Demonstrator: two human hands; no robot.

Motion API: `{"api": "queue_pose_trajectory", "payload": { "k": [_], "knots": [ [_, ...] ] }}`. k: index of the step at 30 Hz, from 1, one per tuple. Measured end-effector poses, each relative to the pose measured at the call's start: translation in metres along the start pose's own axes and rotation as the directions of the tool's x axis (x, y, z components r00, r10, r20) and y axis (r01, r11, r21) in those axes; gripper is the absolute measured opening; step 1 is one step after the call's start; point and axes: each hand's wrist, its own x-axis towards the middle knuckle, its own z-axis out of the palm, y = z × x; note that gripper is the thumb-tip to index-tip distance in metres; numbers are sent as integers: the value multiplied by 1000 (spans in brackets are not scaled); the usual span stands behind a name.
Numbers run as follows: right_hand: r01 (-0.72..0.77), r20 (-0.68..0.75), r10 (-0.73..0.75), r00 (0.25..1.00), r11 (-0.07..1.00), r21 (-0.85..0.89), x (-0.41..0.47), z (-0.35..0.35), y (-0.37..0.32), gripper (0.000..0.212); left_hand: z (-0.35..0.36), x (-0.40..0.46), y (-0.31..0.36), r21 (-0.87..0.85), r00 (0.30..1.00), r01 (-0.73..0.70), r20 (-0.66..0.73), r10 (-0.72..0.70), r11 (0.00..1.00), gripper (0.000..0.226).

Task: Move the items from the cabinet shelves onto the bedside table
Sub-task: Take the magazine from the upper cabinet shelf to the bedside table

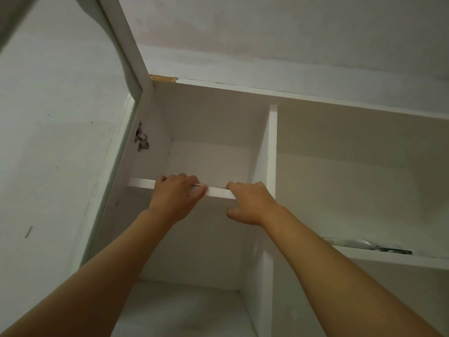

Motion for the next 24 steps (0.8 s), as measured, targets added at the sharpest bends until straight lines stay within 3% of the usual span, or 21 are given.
{"api": "queue_pose_trajectory", "payload": {
  "k": [6,11,17,20,24],
  "knots": [
    [-41,58,35,998,993,111,-15,-19,-11,44,-19,-3,13,56,994,10,111,-16,998,33],
    [-14,-25,18,1000,985,170,-37,-32,-14,49,-41,-16,23,37,998,14,66,-17,999,29],
    [26,-154,-16,988,998,63,-55,-50,-20,25,-67,-45,31,34,997,-68,-45,69,997,36],
    [32,-206,-8,979,993,115,-60,-51,-23,25,-75,-61,30,-5,993,-79,-90,78,997,33],
    [-55,-134,82,988,979,197,-52,-57,-18,35,-81,-73,35,-44,992,-76,-108,71,996,34]
  ]
}}
